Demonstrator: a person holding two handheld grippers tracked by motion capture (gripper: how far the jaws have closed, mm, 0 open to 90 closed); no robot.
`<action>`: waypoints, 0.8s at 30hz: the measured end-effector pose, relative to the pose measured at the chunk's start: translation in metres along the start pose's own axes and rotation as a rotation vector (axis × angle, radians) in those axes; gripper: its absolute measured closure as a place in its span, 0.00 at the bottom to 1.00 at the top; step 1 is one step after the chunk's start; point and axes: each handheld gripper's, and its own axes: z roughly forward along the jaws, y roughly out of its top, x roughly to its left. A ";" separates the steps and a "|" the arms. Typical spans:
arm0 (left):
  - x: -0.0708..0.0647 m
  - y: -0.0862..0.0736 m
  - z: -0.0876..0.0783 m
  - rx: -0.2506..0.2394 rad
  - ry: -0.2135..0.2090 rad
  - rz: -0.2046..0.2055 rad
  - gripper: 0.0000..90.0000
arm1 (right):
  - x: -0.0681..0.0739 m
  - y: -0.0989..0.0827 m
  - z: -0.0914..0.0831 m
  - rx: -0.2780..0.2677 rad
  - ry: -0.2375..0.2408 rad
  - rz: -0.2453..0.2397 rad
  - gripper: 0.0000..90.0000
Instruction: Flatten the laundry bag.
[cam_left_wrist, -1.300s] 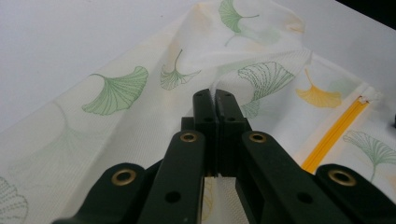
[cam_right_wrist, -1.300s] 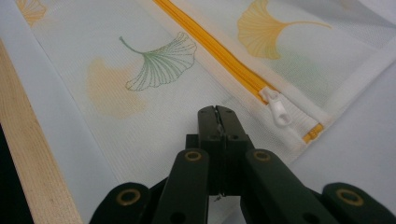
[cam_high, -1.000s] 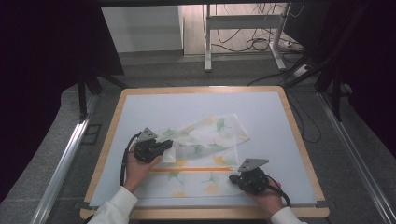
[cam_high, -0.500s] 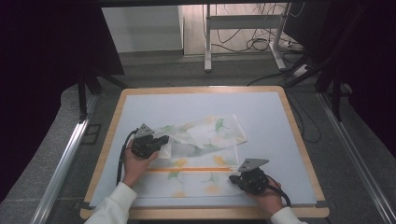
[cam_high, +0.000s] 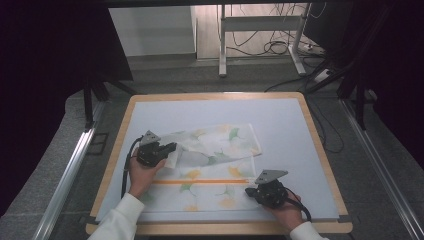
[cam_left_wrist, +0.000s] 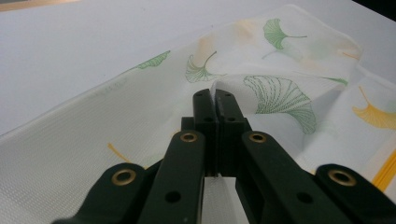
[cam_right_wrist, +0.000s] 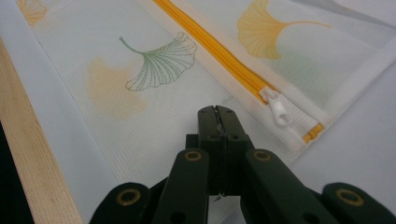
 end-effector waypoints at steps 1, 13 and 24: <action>0.001 0.000 0.001 0.000 0.001 -0.001 0.99 | 0.000 0.000 0.000 0.000 0.000 0.000 0.99; 0.009 0.003 0.005 -0.004 0.012 -0.021 0.99 | -0.001 0.000 0.000 -0.002 0.003 0.005 0.99; 0.013 0.009 0.008 -0.007 0.016 -0.025 0.99 | -0.001 0.000 0.000 -0.004 0.004 0.015 0.99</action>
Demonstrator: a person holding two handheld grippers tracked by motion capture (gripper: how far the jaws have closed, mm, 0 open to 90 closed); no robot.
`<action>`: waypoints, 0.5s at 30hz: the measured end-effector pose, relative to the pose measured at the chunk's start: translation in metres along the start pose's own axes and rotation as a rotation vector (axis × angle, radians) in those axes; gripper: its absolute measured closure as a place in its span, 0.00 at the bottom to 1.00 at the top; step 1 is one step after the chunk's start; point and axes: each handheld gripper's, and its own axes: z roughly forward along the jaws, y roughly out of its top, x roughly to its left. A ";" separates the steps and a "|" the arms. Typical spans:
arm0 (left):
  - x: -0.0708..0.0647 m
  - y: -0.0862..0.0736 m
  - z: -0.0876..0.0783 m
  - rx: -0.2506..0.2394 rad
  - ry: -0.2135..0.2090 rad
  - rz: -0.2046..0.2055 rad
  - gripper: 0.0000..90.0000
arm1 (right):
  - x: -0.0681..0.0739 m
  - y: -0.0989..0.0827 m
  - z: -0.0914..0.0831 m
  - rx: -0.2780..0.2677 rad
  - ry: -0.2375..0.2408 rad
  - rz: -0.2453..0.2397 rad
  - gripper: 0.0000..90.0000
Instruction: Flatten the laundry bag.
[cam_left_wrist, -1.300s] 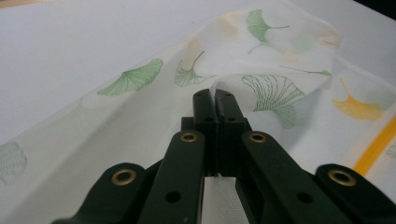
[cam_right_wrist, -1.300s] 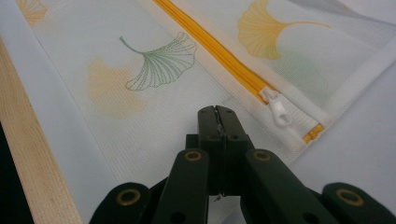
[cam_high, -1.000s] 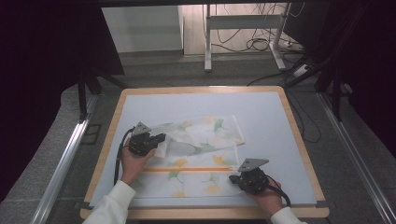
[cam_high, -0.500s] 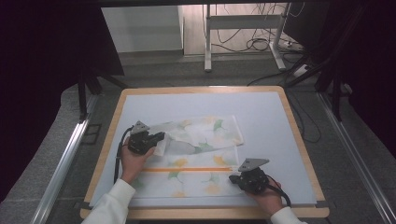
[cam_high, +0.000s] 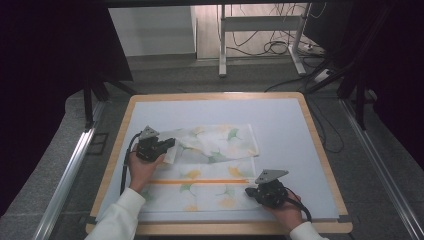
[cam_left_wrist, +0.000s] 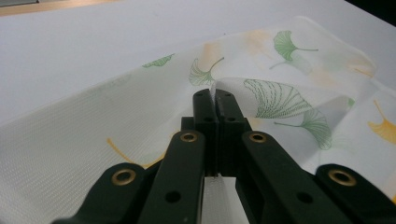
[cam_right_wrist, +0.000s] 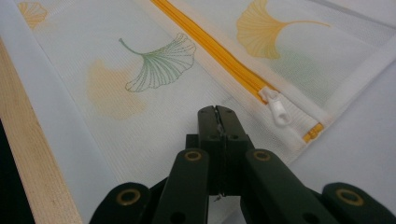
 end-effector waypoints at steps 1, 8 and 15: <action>0.001 0.000 0.001 -0.002 0.000 -0.007 0.99 | 0.000 0.000 0.000 0.000 0.000 0.000 0.99; 0.011 0.005 0.009 0.017 0.016 -0.018 0.99 | -0.002 0.000 0.000 -0.003 0.010 0.005 0.99; 0.022 0.016 0.017 0.017 0.019 -0.049 0.99 | -0.002 0.000 0.000 -0.004 0.014 0.017 0.99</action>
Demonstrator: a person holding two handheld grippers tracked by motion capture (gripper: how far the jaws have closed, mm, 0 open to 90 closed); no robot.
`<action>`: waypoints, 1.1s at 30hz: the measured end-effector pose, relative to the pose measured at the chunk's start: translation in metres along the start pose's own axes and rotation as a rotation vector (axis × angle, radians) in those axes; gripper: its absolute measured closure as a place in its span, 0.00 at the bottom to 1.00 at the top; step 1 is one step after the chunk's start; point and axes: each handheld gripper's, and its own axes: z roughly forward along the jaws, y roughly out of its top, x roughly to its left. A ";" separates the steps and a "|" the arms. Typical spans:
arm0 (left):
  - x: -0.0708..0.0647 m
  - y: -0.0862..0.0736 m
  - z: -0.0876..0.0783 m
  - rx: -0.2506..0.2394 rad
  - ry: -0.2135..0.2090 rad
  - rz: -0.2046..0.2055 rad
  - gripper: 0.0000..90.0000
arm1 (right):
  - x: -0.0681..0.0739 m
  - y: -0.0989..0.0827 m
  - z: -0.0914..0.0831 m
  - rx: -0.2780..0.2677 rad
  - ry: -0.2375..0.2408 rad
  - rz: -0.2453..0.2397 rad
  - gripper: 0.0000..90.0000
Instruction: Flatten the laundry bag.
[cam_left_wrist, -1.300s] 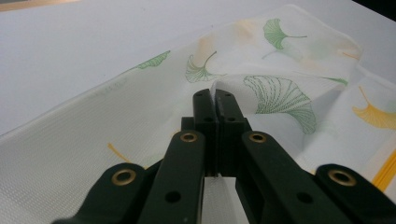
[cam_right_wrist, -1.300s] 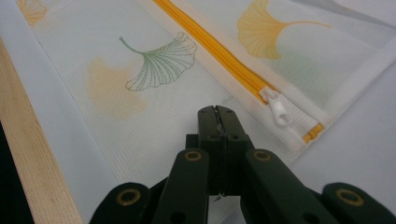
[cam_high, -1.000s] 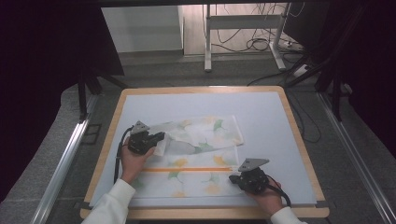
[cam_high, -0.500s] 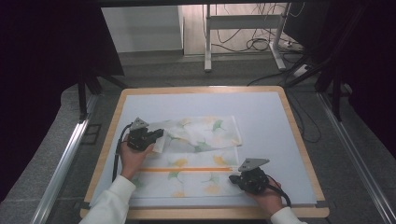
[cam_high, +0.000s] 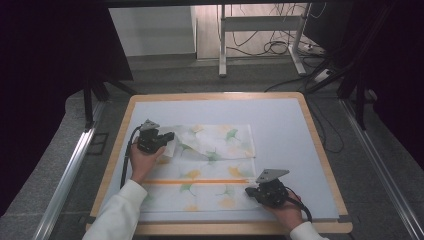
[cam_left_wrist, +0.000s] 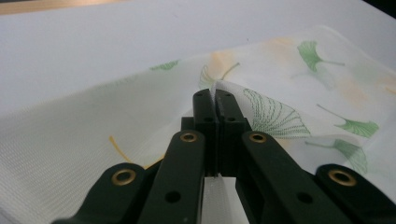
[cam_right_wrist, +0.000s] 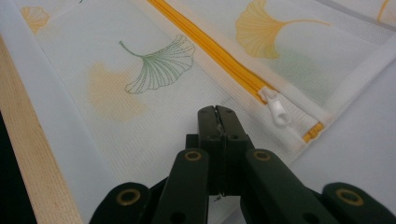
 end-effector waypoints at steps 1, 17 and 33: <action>0.001 0.002 0.001 -0.004 0.003 -0.003 0.99 | 0.000 0.000 0.000 0.000 0.001 0.000 0.99; 0.033 0.018 0.012 -0.007 0.053 -0.071 0.99 | -0.001 0.000 0.000 -0.004 0.003 0.000 0.99; 0.062 0.010 0.021 0.002 0.078 -0.160 0.99 | -0.001 -0.001 0.000 -0.007 0.003 0.004 0.99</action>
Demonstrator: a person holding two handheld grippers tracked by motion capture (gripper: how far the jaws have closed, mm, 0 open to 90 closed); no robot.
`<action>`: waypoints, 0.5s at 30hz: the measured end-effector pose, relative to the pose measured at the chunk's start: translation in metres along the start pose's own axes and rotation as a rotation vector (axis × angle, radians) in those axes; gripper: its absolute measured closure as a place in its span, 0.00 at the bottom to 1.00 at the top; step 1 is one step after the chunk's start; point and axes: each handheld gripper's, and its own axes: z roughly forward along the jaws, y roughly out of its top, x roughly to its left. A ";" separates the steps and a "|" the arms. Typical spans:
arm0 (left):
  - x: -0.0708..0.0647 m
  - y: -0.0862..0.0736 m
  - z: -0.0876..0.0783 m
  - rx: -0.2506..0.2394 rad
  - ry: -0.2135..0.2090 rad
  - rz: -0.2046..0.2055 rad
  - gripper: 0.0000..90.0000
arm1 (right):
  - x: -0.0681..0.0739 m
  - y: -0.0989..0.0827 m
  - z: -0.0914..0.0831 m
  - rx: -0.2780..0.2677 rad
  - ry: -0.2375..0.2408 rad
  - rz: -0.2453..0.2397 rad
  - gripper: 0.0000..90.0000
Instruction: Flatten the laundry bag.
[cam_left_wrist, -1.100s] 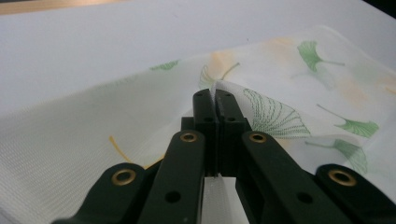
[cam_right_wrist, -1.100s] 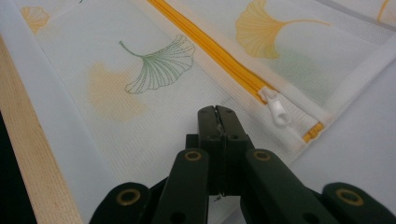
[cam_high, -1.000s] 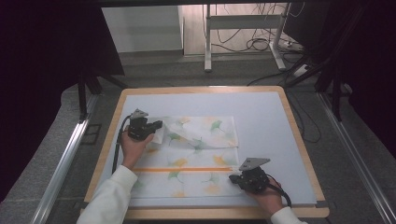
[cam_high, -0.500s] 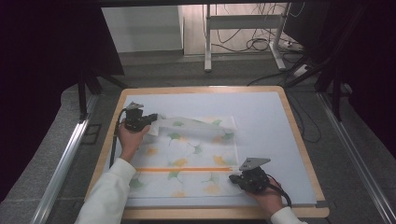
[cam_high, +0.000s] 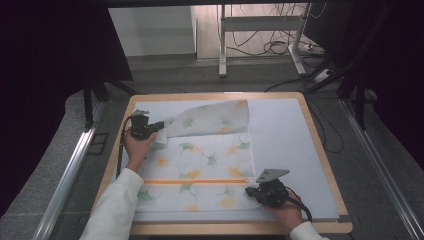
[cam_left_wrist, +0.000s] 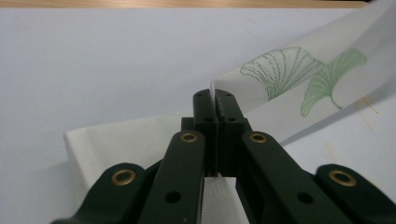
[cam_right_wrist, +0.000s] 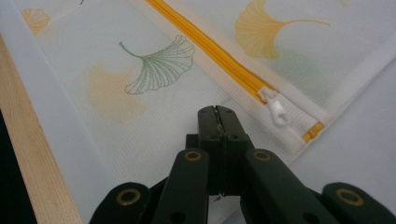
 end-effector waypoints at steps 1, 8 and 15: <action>0.003 0.000 -0.001 0.002 0.001 -0.014 0.99 | 0.000 0.000 0.000 0.000 0.000 -0.001 0.99; 0.006 -0.001 0.000 0.009 0.024 -0.022 0.95 | 0.000 0.000 0.000 0.002 -0.001 -0.003 0.99; 0.010 0.003 -0.011 -0.052 0.007 -0.029 0.72 | 0.000 0.000 0.000 0.002 -0.001 -0.004 0.99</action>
